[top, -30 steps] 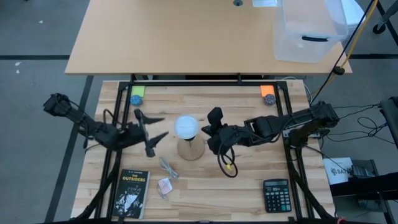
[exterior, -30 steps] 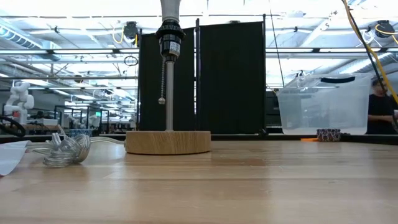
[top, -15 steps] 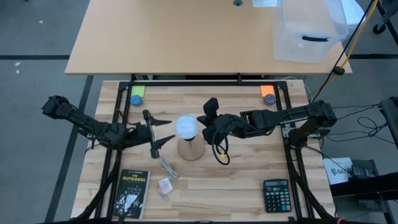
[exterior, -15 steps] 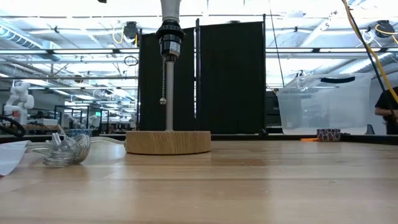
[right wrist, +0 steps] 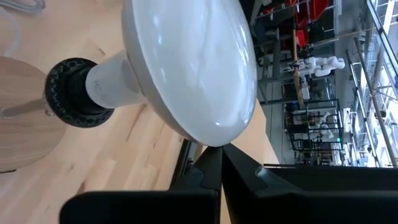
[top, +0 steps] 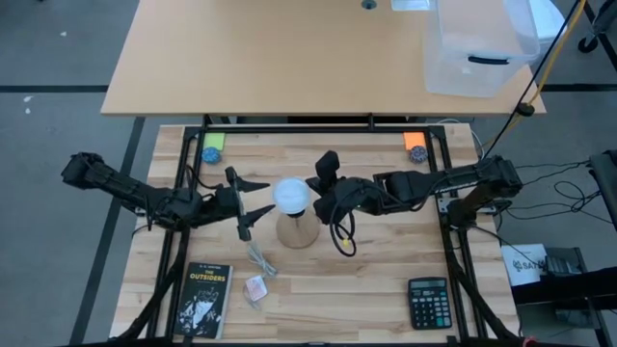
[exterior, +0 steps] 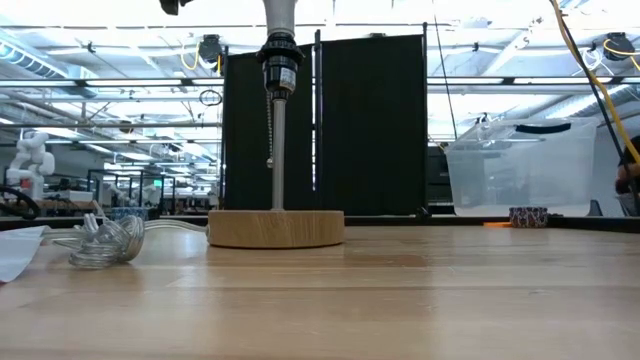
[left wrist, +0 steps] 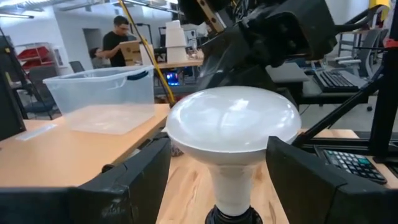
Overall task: Screw lightbulb
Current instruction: Insert the lightbulb on the lamp
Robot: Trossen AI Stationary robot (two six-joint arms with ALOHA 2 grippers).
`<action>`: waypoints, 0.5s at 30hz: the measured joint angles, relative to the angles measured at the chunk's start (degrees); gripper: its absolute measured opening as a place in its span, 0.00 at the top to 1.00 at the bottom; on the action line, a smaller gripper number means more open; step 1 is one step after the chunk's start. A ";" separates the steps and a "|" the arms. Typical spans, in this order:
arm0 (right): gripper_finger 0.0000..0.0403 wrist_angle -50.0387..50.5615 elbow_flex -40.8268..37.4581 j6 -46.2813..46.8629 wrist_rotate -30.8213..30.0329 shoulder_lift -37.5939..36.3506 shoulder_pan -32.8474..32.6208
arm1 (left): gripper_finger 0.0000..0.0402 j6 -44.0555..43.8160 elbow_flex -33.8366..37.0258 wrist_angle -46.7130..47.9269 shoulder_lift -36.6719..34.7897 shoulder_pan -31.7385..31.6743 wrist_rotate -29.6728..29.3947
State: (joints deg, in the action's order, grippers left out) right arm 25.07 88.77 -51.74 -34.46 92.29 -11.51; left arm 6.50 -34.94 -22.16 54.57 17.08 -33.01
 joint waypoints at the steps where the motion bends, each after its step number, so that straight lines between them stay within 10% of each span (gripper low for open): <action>1: 1.00 0.23 0.00 0.04 -0.28 -0.02 -0.22 | 0.34 -0.02 0.00 0.06 0.00 -0.12 -0.02; 15: 1.00 2.37 0.17 3.36 0.86 0.08 -3.52 | 0.34 -1.73 0.01 1.34 0.12 -0.57 -15.38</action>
State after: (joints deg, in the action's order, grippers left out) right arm 27.44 88.95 -48.38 -33.61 92.37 -15.02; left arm 4.77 -34.93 -20.82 54.68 16.51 -48.40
